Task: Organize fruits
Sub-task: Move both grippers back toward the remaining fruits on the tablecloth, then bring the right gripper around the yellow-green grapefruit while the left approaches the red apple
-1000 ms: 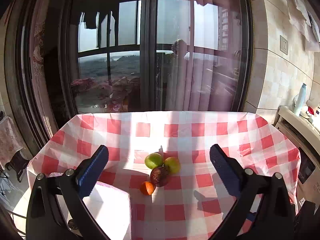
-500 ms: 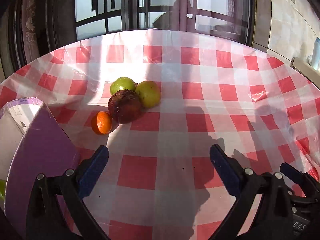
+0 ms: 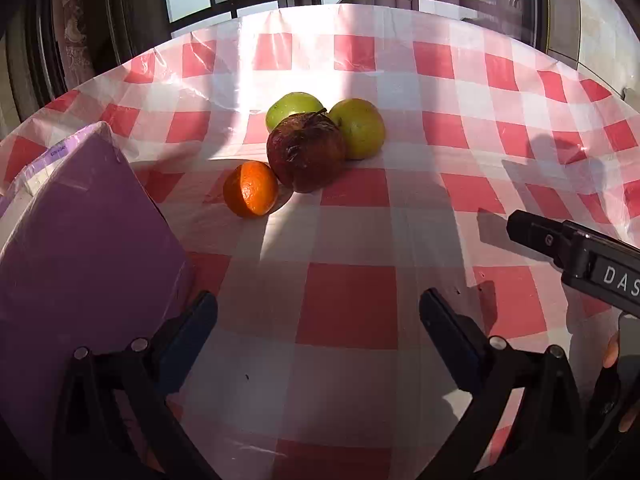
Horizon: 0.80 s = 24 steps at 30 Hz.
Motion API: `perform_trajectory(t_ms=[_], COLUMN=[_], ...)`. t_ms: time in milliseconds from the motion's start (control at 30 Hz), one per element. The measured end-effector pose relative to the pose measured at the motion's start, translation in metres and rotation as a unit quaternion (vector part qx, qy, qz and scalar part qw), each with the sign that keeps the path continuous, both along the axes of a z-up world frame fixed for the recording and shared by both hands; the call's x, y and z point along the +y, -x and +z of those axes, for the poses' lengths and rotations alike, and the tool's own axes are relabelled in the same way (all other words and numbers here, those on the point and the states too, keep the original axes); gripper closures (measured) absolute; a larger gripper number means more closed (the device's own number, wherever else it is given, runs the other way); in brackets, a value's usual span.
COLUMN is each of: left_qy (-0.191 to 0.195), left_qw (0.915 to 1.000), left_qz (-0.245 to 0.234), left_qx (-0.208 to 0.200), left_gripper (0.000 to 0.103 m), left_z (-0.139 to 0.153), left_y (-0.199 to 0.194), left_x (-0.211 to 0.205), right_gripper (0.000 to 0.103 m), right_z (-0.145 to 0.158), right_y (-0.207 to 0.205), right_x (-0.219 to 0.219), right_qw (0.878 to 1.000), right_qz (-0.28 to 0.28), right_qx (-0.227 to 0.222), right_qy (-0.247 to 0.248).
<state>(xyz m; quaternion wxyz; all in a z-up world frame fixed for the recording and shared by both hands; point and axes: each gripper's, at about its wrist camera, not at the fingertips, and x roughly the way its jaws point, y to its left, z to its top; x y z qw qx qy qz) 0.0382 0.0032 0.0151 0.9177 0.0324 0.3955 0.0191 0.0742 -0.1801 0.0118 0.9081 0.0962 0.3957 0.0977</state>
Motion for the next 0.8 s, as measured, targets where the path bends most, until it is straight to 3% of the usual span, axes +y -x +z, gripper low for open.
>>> perform_trajectory(t_ms=[167,300,433,733,800], left_qy=[0.039,0.022,0.026,0.047,0.05], left_qw=[0.9991,0.9992,0.9987,0.9975,0.9972], left_qz=[0.005,0.015,0.013,0.002,0.0], left_qx=[0.018,0.031,0.041,0.052,0.055], left_gripper=[0.002,0.002,0.002,0.002,0.002], left_z=[-0.005,-0.01,-0.014,-0.019,-0.019], left_y=[-0.005,-0.009,-0.011,-0.012,-0.013], left_x=[0.01,0.006,0.006,0.009,0.009], right_gripper=[0.017,0.017,0.017,0.017,0.017], right_z=[0.002,0.005,0.003,-0.006,-0.007], right_y=[-0.028,-0.054,-0.089,-0.131,-0.139], right_x=[0.035,0.066,0.081,0.125,0.129], right_qw=[0.997,0.991,0.989,0.963,0.959], right_qz=[0.07,0.121,0.13,0.187,0.201], right_qx=[-0.011,-0.02,-0.01,-0.016,-0.018], right_qy=[0.038,0.053,0.073,0.191,0.199])
